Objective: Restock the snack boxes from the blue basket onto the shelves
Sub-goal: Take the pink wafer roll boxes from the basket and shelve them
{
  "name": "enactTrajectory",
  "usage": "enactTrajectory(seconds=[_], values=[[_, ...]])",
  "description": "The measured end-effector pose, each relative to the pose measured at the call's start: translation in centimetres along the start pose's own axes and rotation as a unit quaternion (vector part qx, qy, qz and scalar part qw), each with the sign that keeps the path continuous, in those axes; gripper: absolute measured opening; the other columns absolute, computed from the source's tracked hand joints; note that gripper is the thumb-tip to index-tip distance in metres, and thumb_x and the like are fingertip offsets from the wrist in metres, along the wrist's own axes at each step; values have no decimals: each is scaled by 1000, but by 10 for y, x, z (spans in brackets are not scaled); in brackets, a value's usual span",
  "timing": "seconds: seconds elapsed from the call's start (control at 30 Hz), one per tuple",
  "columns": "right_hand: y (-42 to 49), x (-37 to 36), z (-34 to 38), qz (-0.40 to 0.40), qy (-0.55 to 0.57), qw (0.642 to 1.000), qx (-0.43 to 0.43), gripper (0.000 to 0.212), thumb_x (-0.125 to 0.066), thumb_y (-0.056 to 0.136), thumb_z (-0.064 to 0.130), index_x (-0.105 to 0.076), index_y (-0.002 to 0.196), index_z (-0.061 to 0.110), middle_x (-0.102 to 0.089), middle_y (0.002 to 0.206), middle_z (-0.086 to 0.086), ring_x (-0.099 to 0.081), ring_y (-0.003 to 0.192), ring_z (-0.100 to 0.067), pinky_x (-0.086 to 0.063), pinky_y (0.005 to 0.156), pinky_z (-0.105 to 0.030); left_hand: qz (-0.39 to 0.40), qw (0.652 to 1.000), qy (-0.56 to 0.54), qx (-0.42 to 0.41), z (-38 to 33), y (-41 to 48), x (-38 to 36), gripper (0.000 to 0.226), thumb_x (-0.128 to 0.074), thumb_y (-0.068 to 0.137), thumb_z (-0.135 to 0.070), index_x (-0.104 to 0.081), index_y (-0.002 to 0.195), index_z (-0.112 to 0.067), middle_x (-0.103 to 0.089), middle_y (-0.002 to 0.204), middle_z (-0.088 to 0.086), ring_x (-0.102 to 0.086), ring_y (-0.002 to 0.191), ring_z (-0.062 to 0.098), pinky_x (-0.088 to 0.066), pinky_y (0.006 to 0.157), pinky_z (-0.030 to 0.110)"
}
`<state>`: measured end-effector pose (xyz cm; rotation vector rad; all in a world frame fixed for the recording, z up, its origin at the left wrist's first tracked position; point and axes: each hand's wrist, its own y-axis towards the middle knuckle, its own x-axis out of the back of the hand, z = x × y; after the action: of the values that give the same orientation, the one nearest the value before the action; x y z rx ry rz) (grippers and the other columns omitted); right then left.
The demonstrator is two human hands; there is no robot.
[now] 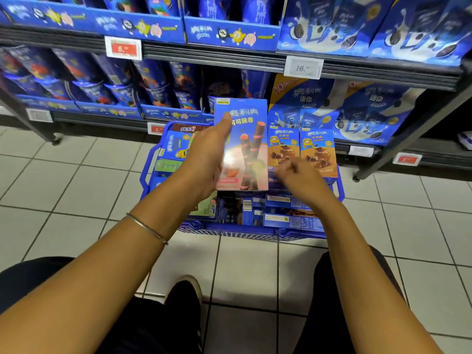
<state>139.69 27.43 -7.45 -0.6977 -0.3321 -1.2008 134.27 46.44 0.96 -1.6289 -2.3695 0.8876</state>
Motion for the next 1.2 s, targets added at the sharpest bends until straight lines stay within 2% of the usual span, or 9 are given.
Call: enactTrajectory(seconds=[0.13, 0.23, 0.33, 0.47, 0.67, 0.77, 0.83, 1.03, 1.2], values=[[4, -12, -36, 131, -225, 963, -67, 30, -67, 90, 33, -58, 114, 17, -66, 107, -4, -61, 102, -29, -50, 96, -45, -24, 999, -35, 25, -1, 5, 5, 51, -55, 105, -57, -69, 135, -17, -74, 133, 6, -67, 103, 30, -47, 111, 61], [6, -22, -49, 109, -289, 950, -54, 35, -65, 87, 36, -59, 120, 25, -68, 113, -2, -59, 112, -29, -30, 116, -51, -12, 999, -40, 33, -3, 4, 7, 42, -55, 105, -57, -75, 120, -23, -80, 118, 6, -74, 95, 30, -52, 106, 59], [8, -24, -54, 77, -287, 954, -33, 29, -70, 89, 38, -59, 114, 28, -70, 108, -1, -61, 111, -29, -32, 113, -50, -3, 999, -33, 36, -2, 4, 9, 38, -55, 106, -56, -75, 103, -24, -81, 91, -1, -77, 75, 24, -61, 90, 54], [7, -10, -47, 51, -127, 991, 0, 29, -73, 93, 29, -56, 115, 21, -67, 112, -3, -66, 99, -26, -55, 89, -48, -9, 999, -34, 25, -2, 5, 12, 37, -55, 106, -55, -74, 101, -24, -81, 94, -1, -78, 78, 24, -62, 90, 54], [-9, 13, -6, -41, 214, 974, 69, 19, -66, 99, 27, -64, 110, 12, -78, 95, 3, -75, 85, -14, -59, 73, -29, -33, 998, -55, -7, -3, 7, 16, 35, -53, 109, -48, -71, 91, -23, -81, 78, -3, -78, 61, 18, -65, 51, 39], [-14, 21, 12, -92, 275, 956, 53, 23, -65, 97, 42, -63, 98, 18, -71, 78, -2, -67, 75, -23, -52, 72, -36, -41, 998, -43, -26, -3, 10, 18, 36, -51, 110, -49, -70, 92, -25, -81, 77, -5, -77, 61, 15, -64, 54, 35], [-18, 27, 23, -106, 328, 938, 25, 27, -66, 95, 47, -63, 94, 20, -70, 98, -14, -67, 82, -26, -55, 78, -42, -45, 998, -36, -31, -3, 12, 19, 37, -49, 110, -50, -71, 94, -25, -81, 78, -6, -77, 62, 14, -65, 54, 32], [-25, 26, 53, -50, 489, 870, 35, 30, -63, 100, 36, -54, 77, 18, -58, 72, -2, -69, 66, -10, -56, 62, -26, -10, 1000, -10, -21, 1, 12, 11, 44, -47, 108, -58, -74, 95, -26, -82, 79, -5, -78, 62, 15, -58, 45, 31], [-23, 6, 70, -47, 495, 867, 28, 29, -59, 102, 34, -49, 81, 16, -51, 53, 4, -64, 55, -8, -55, 56, -21, 50, 998, -26, 4, 9, 7, 1, 59, -43, 105, -67, -82, 99, -24, -83, 104, 3, -82, 90, 24, -68, 69, 43]])
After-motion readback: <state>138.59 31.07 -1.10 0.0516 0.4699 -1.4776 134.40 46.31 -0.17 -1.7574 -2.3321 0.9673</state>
